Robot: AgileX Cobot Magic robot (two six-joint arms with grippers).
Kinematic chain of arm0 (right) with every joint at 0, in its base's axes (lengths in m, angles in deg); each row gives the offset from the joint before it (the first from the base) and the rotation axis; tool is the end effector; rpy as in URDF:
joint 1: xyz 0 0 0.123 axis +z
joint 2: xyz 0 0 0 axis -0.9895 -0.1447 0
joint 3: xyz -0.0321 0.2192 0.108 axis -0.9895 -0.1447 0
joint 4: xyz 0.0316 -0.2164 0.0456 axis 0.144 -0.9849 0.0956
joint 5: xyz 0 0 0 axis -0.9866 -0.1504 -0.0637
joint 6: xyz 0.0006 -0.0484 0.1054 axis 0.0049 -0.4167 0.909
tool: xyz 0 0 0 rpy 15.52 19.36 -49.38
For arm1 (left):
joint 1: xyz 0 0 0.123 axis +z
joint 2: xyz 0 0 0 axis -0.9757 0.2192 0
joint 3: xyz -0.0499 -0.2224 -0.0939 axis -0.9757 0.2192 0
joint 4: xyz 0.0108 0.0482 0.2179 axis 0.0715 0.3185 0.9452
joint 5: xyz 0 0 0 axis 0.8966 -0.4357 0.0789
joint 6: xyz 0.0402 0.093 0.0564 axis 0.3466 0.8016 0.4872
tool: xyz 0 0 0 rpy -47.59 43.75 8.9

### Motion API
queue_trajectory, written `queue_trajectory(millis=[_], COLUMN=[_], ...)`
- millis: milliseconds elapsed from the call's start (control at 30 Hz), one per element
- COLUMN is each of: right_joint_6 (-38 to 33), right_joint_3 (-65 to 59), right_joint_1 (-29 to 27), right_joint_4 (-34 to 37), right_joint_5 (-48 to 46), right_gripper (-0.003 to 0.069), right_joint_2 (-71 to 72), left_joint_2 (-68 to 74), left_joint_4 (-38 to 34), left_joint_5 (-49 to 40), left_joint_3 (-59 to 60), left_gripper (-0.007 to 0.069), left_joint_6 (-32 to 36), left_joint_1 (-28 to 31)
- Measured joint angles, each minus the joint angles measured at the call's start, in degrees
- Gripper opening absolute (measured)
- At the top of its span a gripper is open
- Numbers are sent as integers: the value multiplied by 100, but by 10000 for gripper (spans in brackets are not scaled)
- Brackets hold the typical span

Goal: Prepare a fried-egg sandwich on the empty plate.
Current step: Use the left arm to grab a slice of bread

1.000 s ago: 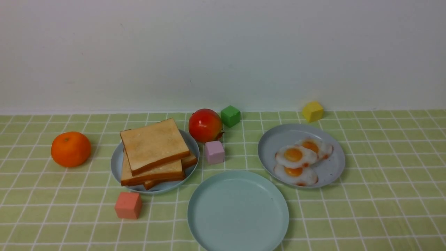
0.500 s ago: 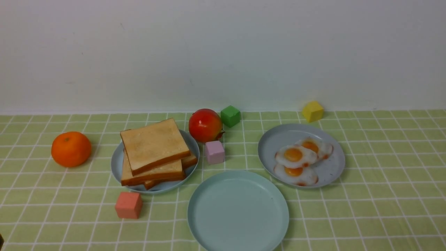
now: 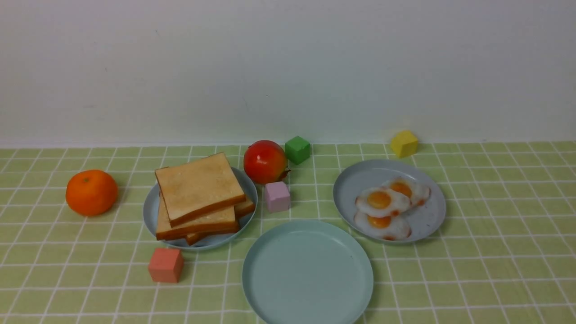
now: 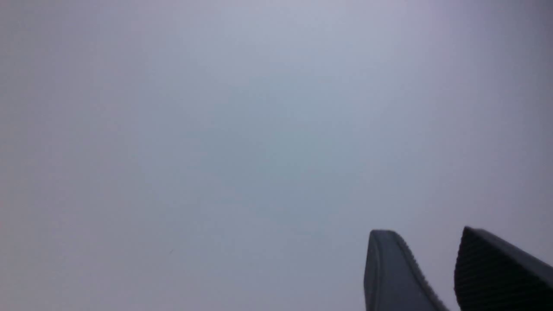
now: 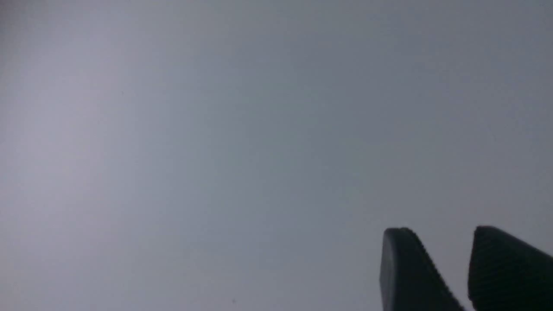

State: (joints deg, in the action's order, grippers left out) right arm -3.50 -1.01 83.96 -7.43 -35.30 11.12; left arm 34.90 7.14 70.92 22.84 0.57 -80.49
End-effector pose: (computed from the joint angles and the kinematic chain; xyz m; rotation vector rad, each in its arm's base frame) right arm 0.0573 0.0054 0.3446 0.1206 0.8643 0.4019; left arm 0.0567 0.0035 0.3279 -0.3088 0.8026 -0.6487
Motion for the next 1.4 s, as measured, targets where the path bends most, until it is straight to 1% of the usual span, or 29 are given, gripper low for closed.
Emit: queue_trajectory(millis=[67,133,167,200,300,367,433,533,633,667,700,733,767,800,900,933,1000,1133,1267,1400], right_joint_6=[34,39,39,44,21,-51,-228,-349,-377,-391,-391,-407,-511,-588,-1125,-1162,-1530,-1794,-1852,-1852], right_joint_3=[858,1757,1847,2530,3457,3840,3996,4007,3990,3970,3962,3943,3869,3839,3639,3624,3480,3410,3410,3410], right_joint_1=[0,0,0,0,0,0,0,0,0,0,0,0,70,116,469,493,785,980,980,980], right_joint_4=[0,0,0,0,-27,-181,-479,-633,-356,-108,-69,82,431,524,966,1024,1323,1360,1177,1155], right_joint_5=[-426,-1147,-1231,-1972,-3288,-4000,-4492,-4947,-5503,-5806,-5851,-6006,-6305,-6349,-6584,-6602,-6747,-6883,-6963,-7100], right_gripper=[241,241,241,241,241,241,241,241,241,241,241,241,241,241,241,241,241,241,241,241], right_joint_2=[-472,-1051,-1169,-1576,-2453,-2942,-3400,-3844,-4153,-4250,-4266,-4338,-4438,-4463,-4530,-4530,-4536,-4548,-4548,-4548], left_joint_2=[453,1077,1213,1771,2741,3320,3886,4514,5237,5568,5679,5905,6404,6563,7328,7372,7918,8801,9596,10059], left_joint_4=[-2,-2,-2,-2,4,76,238,363,321,240,207,116,-166,-273,-833,-865,-1222,-1443,-1362,-1251], left_joint_5=[-837,-1933,-2326,-3258,-5073,-5813,-6274,-6598,-6828,-6884,-6890,-6915,-6952,-6972,-7022,-7022,-7080,-7425,-7603,-7584], left_joint_3=[-982,-1923,-2127,-2890,-3874,-4267,-4451,-4482,-4476,-4476,-4476,-4476,-4482,-4488,-4641,-4678,-4987,-5752,-6423,-6773], left_gripper=[238,238,238,238,238,238,238,238,238,238,237,237,230,225,207,205,202,216,237,246], left_joint_6=[-86,-128,-132,-145,-140,-56,59,83,109,176,188,232,363,419,902,971,1336,1569,1625,1633], left_joint_1=[0,0,0,0,0,0,0,0,0,0,0,0,0,0,0,0,0,0,0,0])
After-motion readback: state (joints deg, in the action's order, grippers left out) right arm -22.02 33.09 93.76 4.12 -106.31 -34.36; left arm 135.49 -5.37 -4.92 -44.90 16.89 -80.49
